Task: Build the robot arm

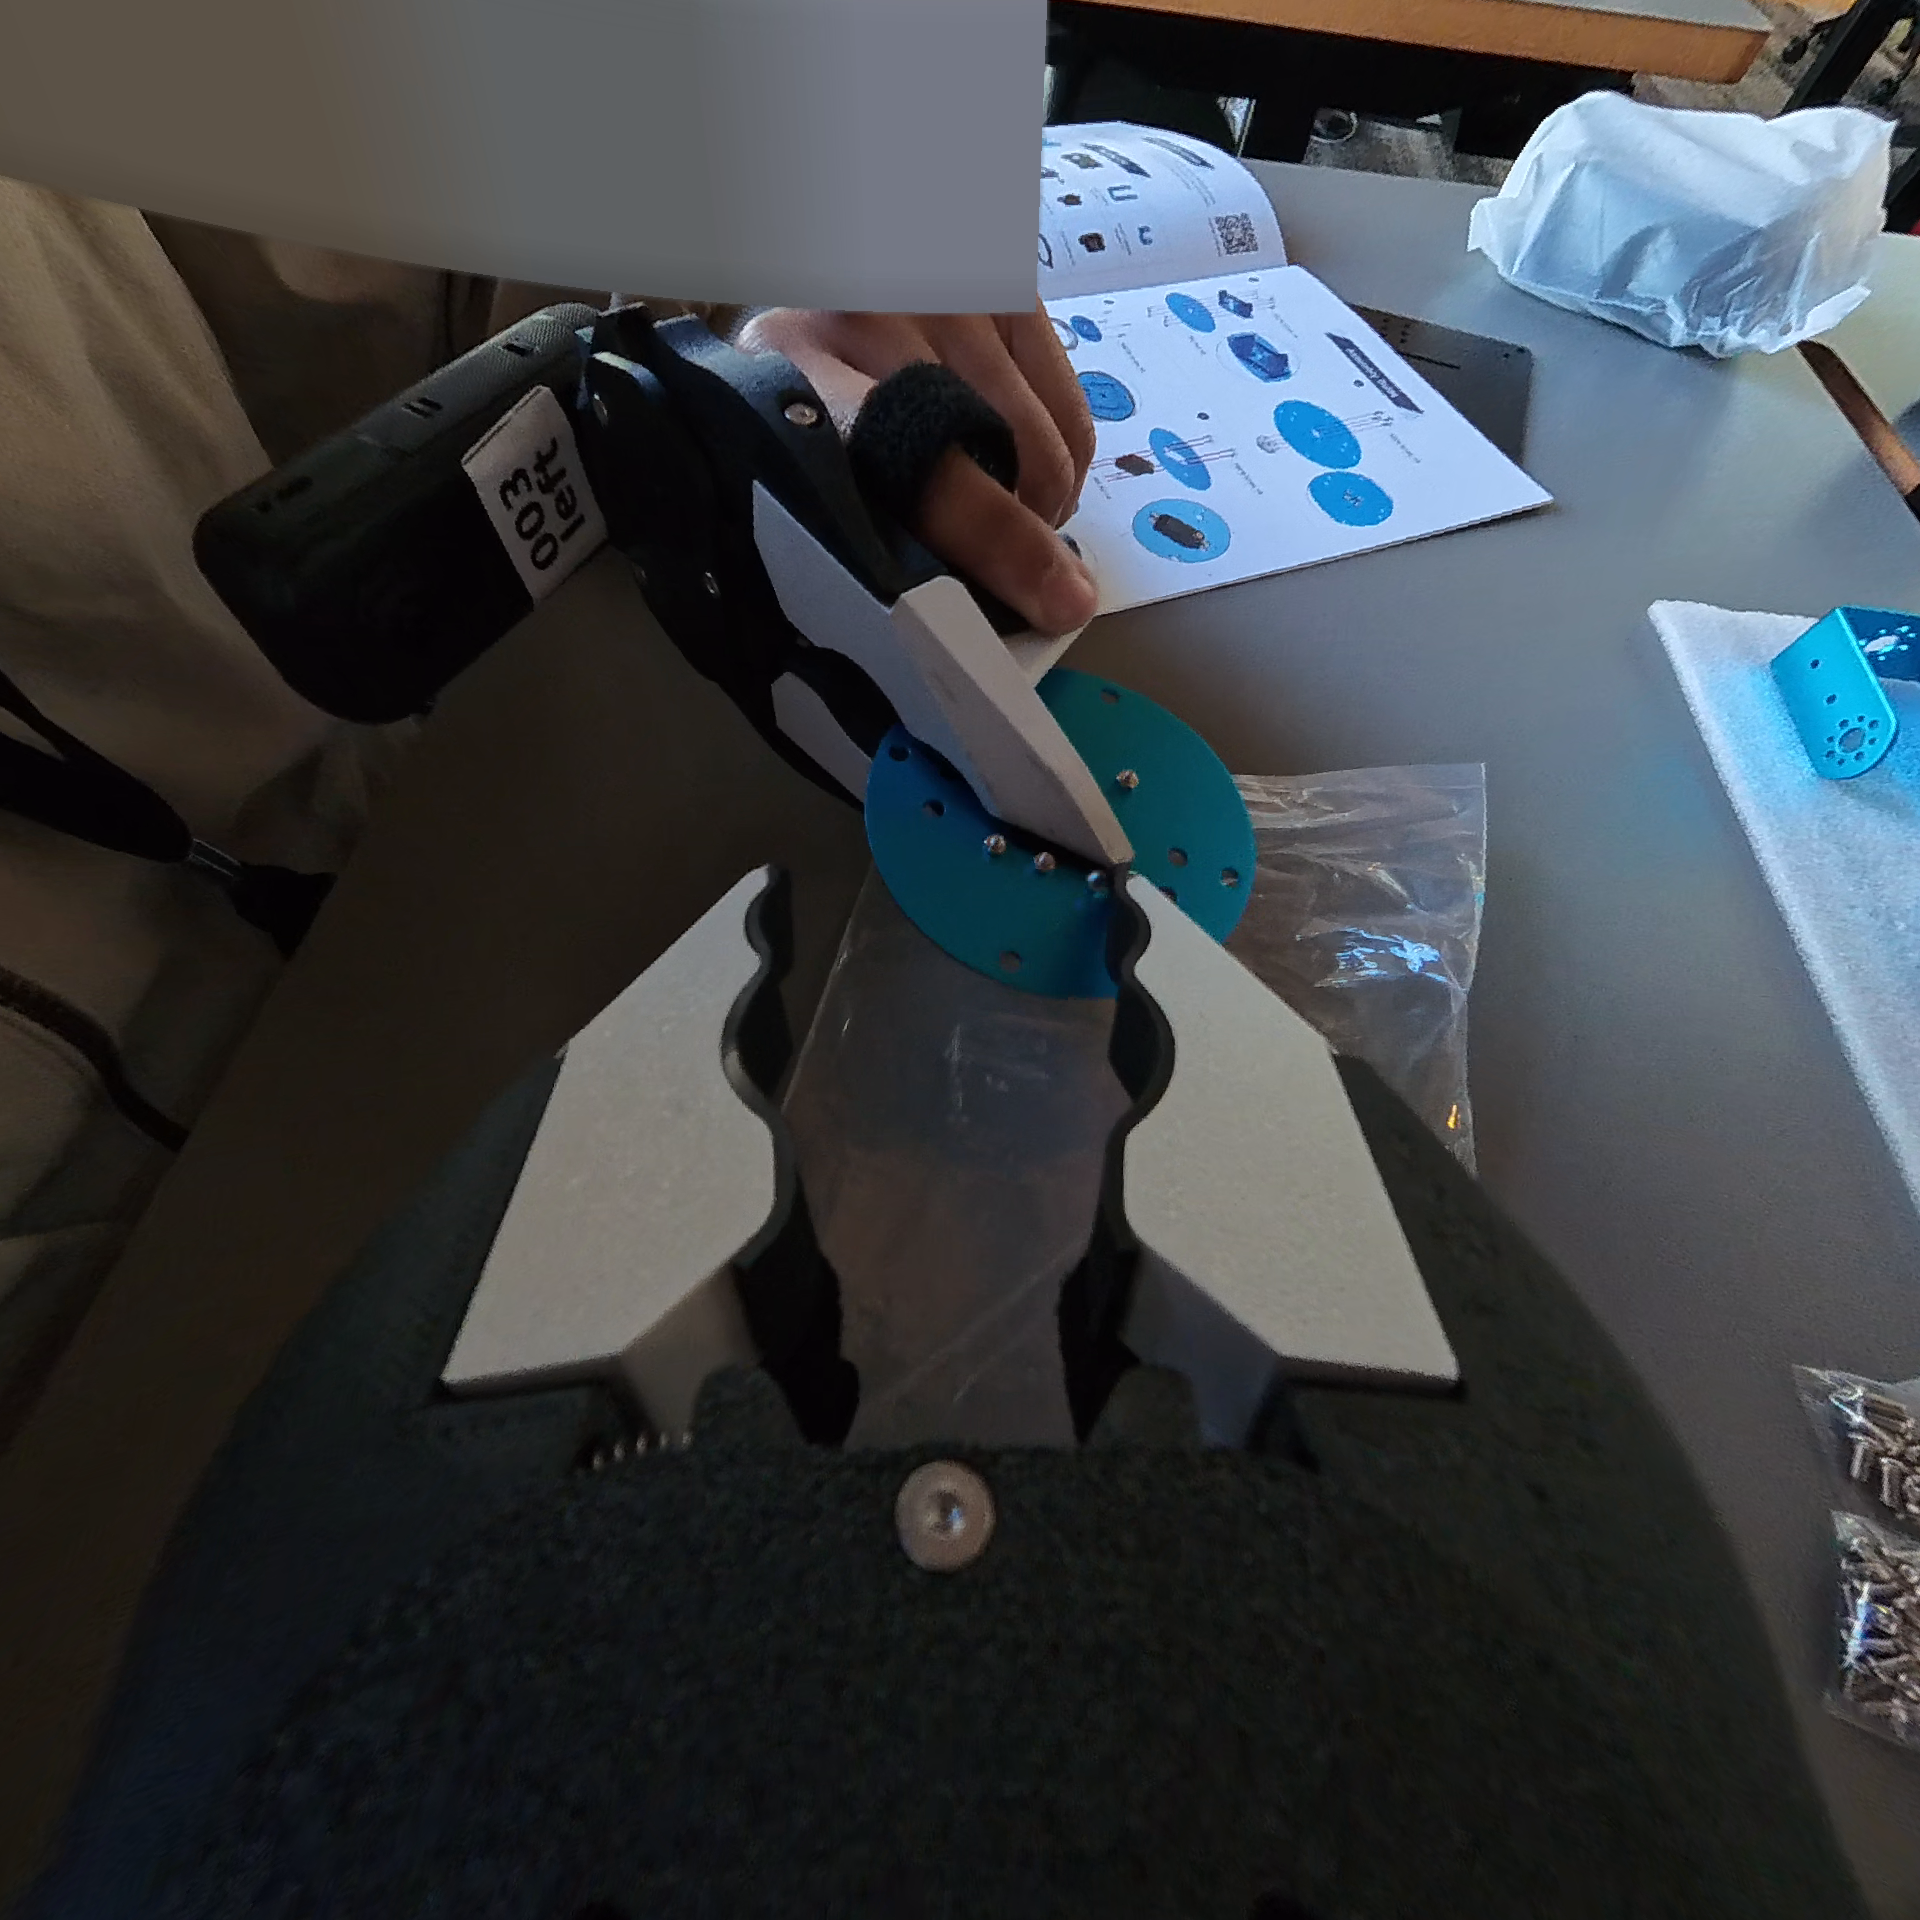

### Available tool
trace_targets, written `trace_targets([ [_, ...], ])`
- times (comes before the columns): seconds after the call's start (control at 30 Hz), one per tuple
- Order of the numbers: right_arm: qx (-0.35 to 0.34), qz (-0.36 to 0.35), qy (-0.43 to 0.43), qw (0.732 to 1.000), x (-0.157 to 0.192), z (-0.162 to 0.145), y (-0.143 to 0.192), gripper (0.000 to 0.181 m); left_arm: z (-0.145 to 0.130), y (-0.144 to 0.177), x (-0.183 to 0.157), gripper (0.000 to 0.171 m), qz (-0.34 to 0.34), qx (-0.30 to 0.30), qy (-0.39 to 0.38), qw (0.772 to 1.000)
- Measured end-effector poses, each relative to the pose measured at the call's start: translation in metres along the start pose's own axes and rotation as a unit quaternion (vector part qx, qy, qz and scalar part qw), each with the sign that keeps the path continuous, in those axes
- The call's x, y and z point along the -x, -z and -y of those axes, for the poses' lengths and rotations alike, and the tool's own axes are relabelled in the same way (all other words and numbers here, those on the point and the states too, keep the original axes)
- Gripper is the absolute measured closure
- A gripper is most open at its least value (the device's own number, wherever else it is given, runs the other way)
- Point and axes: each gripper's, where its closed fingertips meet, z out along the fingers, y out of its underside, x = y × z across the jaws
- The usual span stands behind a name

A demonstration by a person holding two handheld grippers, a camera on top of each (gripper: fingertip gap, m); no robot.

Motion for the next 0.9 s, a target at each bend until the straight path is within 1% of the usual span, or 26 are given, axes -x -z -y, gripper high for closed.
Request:
trace_targets([
  [0.17, 0.000, -0.004, 0.004, 1.000, -0.001, 0.001, 0.000, 0.122, -0.001, 0.000, 0.000, 0.170, -0.001, 0.002, 0.002, 1.000],
  [0.23, 0.005, -0.016, 0.013, 1.000, -0.004, 0.000, 0.001, 0.122, -0.001, 0.000, 0.000, 0.170, -0.001, 0.002, -0.001, 1.000],
  [0.3, 0.001, -0.033, 0.013, 0.999, -0.011, 0.001, 0.009, 0.123, -0.002, -0.001, -0.001, 0.170, -0.003, 0.004, 0.000, 1.000],
  [0.37, -0.016, -0.039, -0.011, 0.999, -0.018, 0.003, 0.020, 0.130, -0.002, 0.000, 0.000, 0.170, 0.000, 0.003, 0.000, 1.000],
  [0.4, -0.025, -0.036, -0.026, 0.999, -0.019, 0.004, 0.023, 0.136, -0.001, 0.000, 0.001, 0.170, 0.002, 0.002, -0.001, 1.000],
  [0.47, -0.033, -0.041, -0.048, 0.997, -0.025, 0.004, 0.024, 0.154, 0.001, 0.001, 0.003, 0.170, 0.008, -0.004, -0.004, 1.000],
  [0.53, -0.034, -0.043, -0.054, 0.997, -0.028, 0.002, 0.021, 0.161, 0.003, 0.002, 0.003, 0.170, 0.010, -0.007, -0.009, 1.000],
  [0.67, -0.014, -0.046, -0.055, 0.997, -0.030, -0.005, 0.013, 0.165, 0.004, 0.002, 0.004, 0.170, 0.012, -0.008, -0.010, 1.000],
  [0.77, -0.018, -0.056, -0.043, 0.997, -0.030, -0.001, 0.011, 0.170, 0.006, 0.003, 0.004, 0.170, 0.015, -0.009, -0.013, 1.000],
  [0.9, -0.001, -0.061, -0.027, 0.998, -0.029, -0.003, 0.008, 0.174, 0.006, 0.003, 0.003, 0.170, 0.013, -0.008, -0.018, 1.000],
])
